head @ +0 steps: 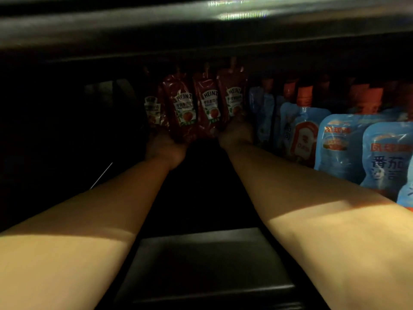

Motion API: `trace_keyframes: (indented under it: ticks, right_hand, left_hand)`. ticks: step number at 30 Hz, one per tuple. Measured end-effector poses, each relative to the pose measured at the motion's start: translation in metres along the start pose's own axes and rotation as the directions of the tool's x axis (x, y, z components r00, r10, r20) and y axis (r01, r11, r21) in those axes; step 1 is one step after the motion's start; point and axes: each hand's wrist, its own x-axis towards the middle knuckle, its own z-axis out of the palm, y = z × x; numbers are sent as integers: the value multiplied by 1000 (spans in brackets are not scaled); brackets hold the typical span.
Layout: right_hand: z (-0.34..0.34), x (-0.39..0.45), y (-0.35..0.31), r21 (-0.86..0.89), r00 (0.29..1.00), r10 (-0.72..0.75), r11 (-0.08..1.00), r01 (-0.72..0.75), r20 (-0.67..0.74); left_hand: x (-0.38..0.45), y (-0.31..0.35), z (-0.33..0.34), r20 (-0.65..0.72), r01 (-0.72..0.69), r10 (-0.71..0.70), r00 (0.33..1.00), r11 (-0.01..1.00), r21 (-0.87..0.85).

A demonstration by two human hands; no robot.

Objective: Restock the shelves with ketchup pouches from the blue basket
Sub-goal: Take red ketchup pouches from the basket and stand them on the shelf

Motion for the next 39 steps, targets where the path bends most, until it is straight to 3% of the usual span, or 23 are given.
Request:
trace_keyframes:
  ticks: [6,9,15,23,33,39]
  right_hand:
    - [-8,-14,-4,-49,999,-34,998,35,16]
    - [-13,-25,-8,-84,999,-28,996,30,21]
    - [-32,-65,-7,-229,991,-132,965,132,14]
    - [-74,-155,-1,-65,996,-59,996,54,-66]
    - [-132,-243,4,69,998,59,996,-57,-29]
    - [-164,-279,20,186,1000,18,982,-18,-2]
  left_hand:
    - [-63,-13,-36,-305,66,-84,948,995,-69]
    - [-89,-25,-48,-378,51,-84,922,994,-98]
    - [-99,-39,-55,-340,-9,-98,935,954,-300]
    - [-100,-32,-55,-337,-48,-80,938,933,-356]
    - [-135,-22,-72,-114,-63,29,993,950,-306]
    - [-172,-25,-89,-6,-37,38,999,880,-473]
